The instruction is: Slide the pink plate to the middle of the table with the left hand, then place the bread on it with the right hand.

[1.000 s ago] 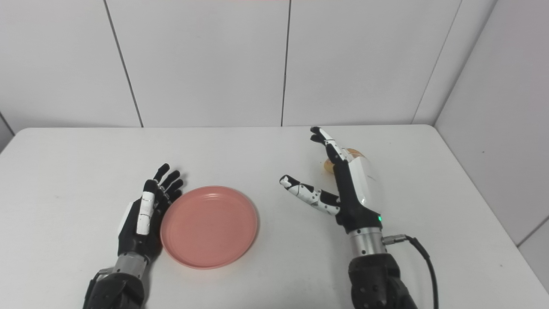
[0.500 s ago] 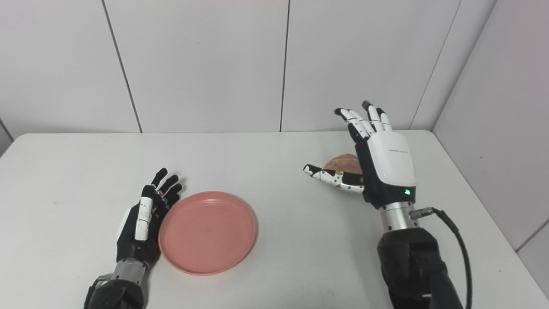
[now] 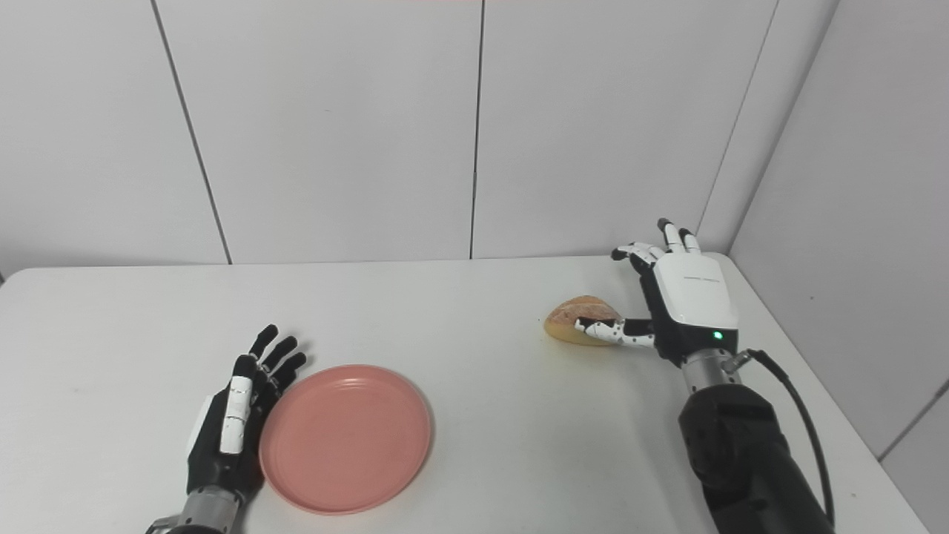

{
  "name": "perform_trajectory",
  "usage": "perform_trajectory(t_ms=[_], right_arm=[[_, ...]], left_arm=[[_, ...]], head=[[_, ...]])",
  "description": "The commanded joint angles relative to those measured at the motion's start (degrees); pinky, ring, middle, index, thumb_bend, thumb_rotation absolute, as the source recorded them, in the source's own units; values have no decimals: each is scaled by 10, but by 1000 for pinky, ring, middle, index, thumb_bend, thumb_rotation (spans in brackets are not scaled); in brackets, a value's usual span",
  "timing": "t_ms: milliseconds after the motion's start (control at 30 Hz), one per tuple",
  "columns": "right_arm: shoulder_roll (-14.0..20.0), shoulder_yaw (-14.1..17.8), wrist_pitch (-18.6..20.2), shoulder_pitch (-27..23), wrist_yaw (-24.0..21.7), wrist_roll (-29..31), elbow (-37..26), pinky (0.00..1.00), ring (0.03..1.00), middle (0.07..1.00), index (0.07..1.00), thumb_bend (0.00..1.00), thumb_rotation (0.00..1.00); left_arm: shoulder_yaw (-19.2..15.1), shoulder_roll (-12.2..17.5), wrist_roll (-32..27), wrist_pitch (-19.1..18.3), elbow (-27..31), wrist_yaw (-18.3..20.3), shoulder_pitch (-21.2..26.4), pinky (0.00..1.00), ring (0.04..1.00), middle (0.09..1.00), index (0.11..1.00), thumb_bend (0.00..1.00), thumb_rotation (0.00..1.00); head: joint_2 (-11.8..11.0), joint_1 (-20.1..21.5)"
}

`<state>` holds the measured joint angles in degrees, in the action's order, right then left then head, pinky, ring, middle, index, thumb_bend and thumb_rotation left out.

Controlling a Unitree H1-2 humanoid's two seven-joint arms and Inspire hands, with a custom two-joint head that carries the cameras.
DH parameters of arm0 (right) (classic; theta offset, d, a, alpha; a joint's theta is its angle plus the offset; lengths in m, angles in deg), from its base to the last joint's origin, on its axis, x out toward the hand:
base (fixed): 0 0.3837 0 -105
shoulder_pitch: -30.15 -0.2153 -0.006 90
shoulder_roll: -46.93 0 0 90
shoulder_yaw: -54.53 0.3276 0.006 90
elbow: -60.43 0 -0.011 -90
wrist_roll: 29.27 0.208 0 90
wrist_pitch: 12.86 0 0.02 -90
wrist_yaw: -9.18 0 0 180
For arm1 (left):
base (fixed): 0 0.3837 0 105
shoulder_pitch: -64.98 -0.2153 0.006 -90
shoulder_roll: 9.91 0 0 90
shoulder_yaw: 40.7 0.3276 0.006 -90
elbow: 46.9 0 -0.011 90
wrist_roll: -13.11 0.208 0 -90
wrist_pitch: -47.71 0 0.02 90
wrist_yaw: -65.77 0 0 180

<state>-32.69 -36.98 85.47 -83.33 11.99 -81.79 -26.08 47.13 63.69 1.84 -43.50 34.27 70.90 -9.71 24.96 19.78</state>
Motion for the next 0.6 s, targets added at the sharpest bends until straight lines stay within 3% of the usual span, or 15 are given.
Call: perform_trajectory(t_ms=[0,333,567], right_arm=[[25,-1,-7,-31,22,-4,7,1000,1000,767,697,1000,576],[42,-28,-3,-67,18,8,78,1000,1000,765,709,1000,581],[45,-43,-3,-83,2,26,95,1000,1000,779,727,1000,575]], left_arm=[[2,-8,-3,-4,-5,1,-1,968,868,895,905,800,839],[4,-9,-3,-4,-6,2,-3,996,853,893,918,833,815],[4,-12,-1,-6,-6,-1,-5,981,839,888,915,852,802]], head=[[1,-2],[2,-7],[4,-9]])
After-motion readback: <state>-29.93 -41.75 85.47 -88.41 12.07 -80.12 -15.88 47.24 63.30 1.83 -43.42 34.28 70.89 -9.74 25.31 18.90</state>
